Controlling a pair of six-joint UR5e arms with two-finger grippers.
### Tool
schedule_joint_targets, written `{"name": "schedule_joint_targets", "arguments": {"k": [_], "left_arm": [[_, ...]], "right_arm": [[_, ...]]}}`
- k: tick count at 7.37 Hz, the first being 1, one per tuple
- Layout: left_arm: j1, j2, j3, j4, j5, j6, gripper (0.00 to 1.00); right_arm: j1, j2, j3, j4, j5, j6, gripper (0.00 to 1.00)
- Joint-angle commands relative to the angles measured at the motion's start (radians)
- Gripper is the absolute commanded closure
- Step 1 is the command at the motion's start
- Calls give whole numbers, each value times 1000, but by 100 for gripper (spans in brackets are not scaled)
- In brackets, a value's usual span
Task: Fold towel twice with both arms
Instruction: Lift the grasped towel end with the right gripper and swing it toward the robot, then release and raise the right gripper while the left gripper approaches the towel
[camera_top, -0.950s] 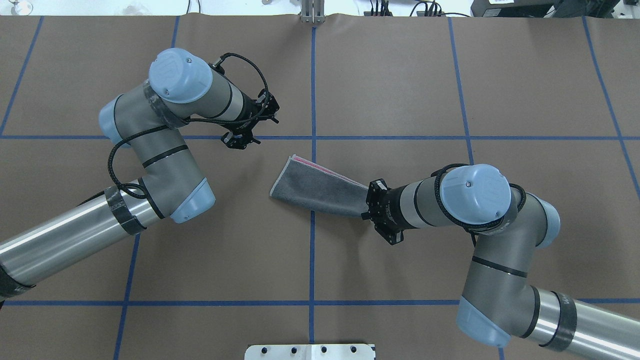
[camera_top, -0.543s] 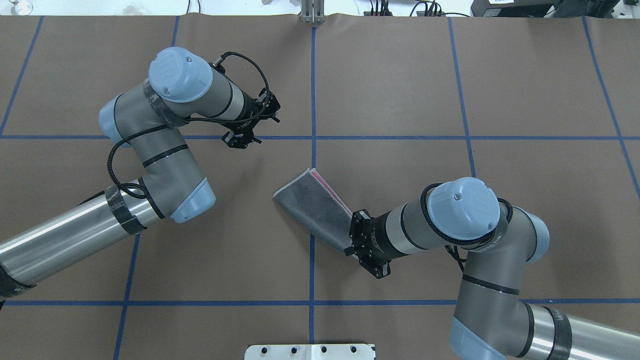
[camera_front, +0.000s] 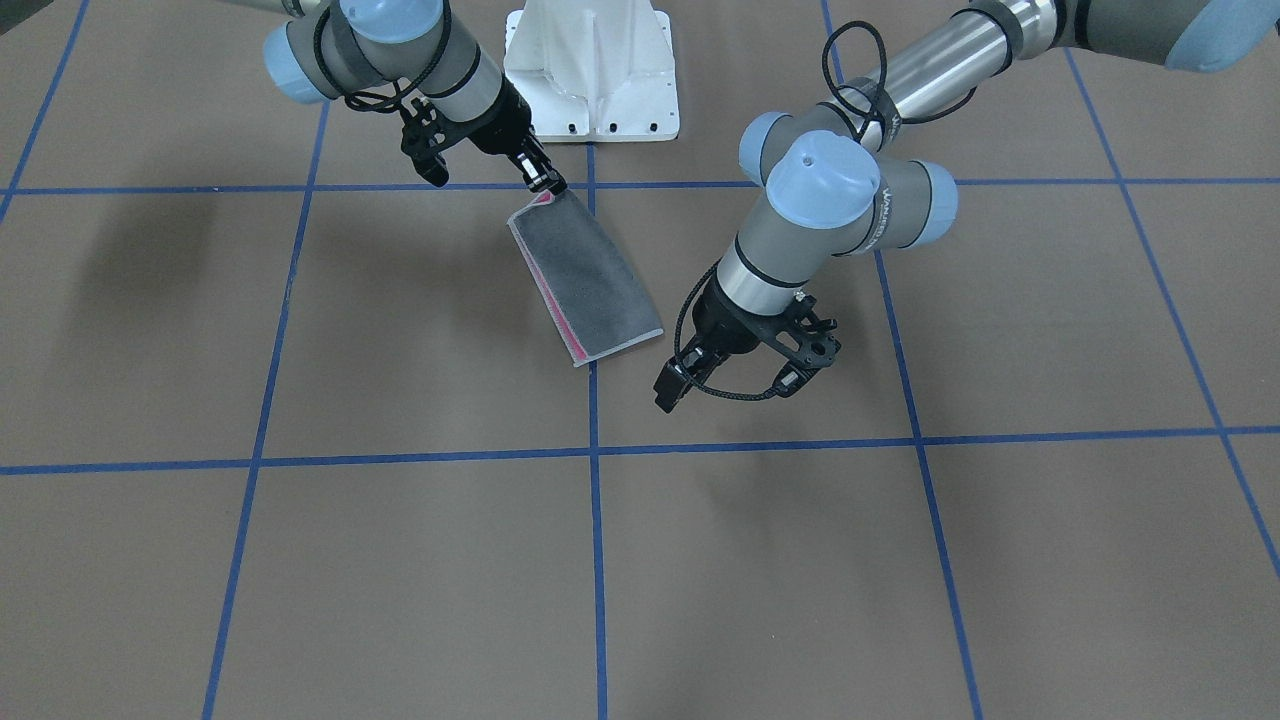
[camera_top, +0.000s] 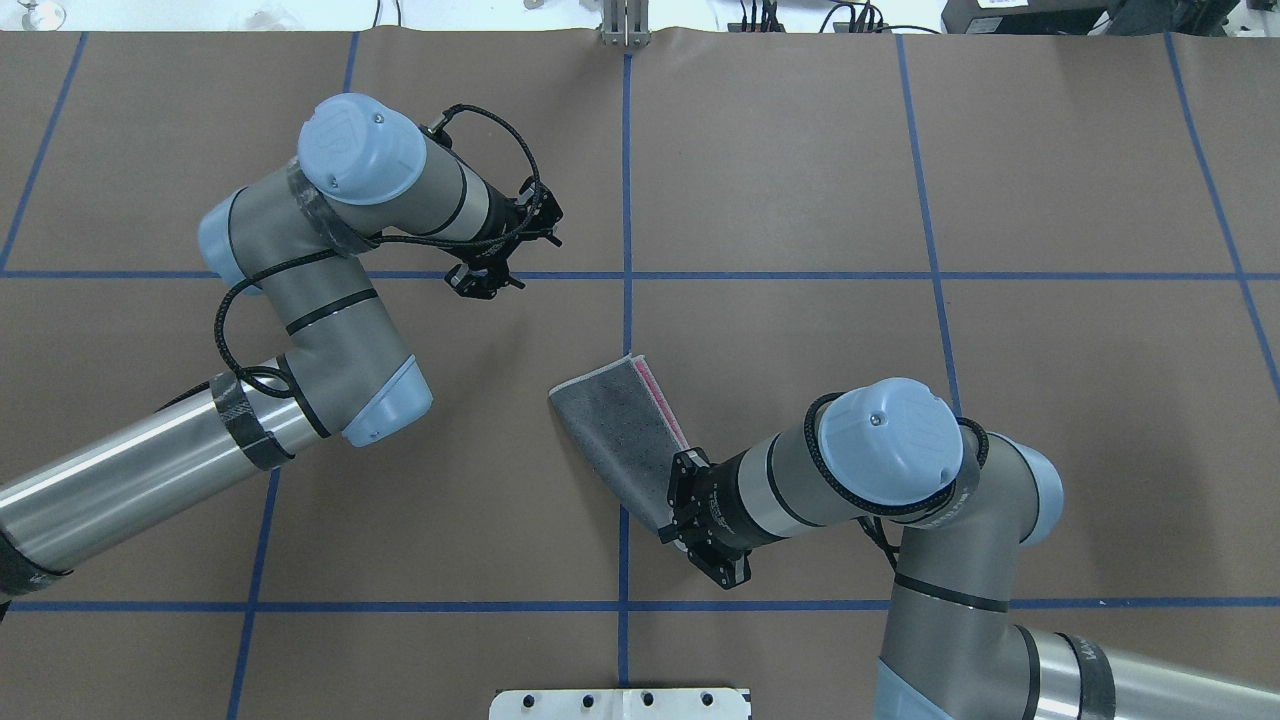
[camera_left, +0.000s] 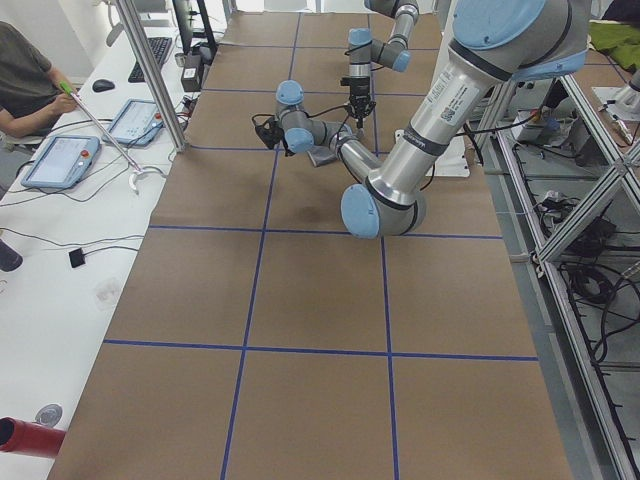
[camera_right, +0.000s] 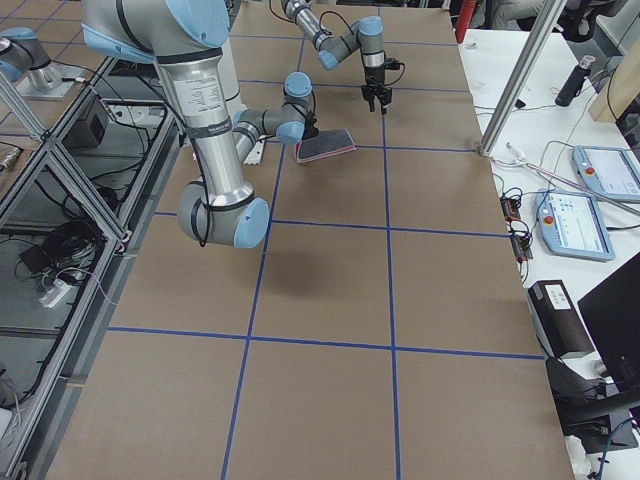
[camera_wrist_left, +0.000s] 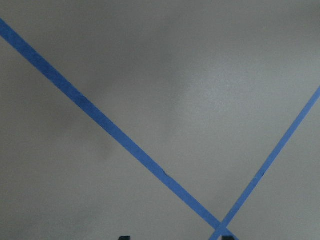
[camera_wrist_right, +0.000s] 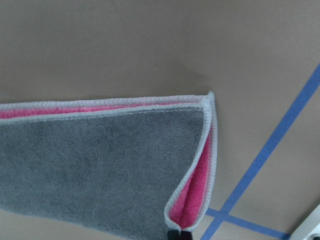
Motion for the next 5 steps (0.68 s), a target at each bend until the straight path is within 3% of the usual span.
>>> {"name": "schedule_joint_targets", "arguments": {"k": [1, 3, 5], "left_arm": [[44, 44, -48, -1, 4, 0, 35], [127, 76, -52, -1, 81, 3, 44], [152, 78, -52, -1, 87, 3, 52]], "right_arm": [[115, -4, 1, 2, 36, -64, 0], [188, -2, -19, 2, 33, -170, 0], [211, -1, -33, 4, 31, -192, 0]]}}
